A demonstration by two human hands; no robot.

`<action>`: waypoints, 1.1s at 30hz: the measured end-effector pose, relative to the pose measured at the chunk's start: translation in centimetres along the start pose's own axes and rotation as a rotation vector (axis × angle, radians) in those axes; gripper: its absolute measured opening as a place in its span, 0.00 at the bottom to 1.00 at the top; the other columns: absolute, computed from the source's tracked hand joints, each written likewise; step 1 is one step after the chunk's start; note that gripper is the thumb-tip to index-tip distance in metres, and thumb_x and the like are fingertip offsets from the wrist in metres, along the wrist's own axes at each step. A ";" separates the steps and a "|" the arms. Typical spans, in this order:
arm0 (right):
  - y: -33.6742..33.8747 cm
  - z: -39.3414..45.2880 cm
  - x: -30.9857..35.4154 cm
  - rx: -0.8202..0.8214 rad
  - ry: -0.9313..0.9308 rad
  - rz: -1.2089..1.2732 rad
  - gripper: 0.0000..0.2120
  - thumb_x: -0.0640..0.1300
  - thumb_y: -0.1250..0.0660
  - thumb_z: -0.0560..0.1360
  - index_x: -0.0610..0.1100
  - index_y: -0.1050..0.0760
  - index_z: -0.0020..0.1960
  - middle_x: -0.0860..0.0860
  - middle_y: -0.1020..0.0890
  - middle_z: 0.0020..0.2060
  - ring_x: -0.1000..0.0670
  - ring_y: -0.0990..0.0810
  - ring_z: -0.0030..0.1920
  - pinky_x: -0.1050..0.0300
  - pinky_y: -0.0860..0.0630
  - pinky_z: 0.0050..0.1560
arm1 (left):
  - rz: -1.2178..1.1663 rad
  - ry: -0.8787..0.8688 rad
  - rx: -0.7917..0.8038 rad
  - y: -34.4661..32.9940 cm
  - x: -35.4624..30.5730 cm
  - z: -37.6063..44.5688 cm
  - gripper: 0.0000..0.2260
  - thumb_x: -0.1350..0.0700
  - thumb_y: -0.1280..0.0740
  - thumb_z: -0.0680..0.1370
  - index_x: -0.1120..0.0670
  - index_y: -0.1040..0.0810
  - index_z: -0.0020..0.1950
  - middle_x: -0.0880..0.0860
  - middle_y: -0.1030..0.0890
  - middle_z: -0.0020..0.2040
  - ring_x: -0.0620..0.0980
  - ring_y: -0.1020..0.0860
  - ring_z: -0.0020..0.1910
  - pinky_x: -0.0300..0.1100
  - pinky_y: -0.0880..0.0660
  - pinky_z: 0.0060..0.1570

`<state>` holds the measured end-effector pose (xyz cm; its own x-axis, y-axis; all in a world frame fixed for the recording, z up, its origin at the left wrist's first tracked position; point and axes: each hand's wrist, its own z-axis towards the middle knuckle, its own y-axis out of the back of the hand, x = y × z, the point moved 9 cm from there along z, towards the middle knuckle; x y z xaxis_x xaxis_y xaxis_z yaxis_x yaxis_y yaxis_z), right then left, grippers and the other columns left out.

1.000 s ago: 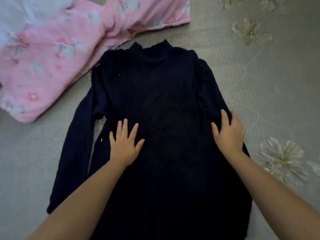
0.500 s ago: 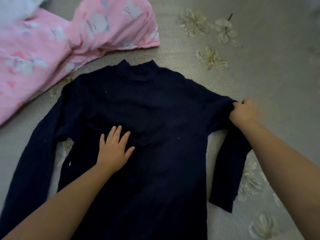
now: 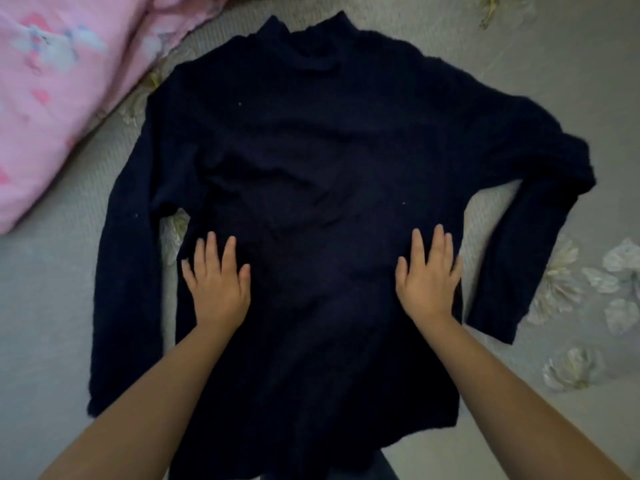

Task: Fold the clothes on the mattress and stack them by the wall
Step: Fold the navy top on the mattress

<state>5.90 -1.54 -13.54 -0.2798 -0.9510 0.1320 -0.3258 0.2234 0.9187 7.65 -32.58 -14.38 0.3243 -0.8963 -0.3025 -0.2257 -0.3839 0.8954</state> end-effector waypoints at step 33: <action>-2.1 -23.3 -13.3 0.196 -0.328 -0.367 0.22 0.37 0.41 0.74 0.39 0.40 0.67 0.40 0.32 0.64 0.41 0.32 0.63 0.49 0.35 0.58 | 0.210 0.148 0.332 -3.9 11.3 -27.7 0.29 0.63 0.39 0.76 0.58 0.48 0.74 0.62 0.32 0.59 0.59 0.29 0.53 0.50 0.30 0.48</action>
<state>31.34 5.68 -8.59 -0.3726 -0.8644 -0.3376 -0.6095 -0.0464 0.7914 37.62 -35.00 -12.27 0.3627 -0.9304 -0.0532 -0.5770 -0.2690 0.7712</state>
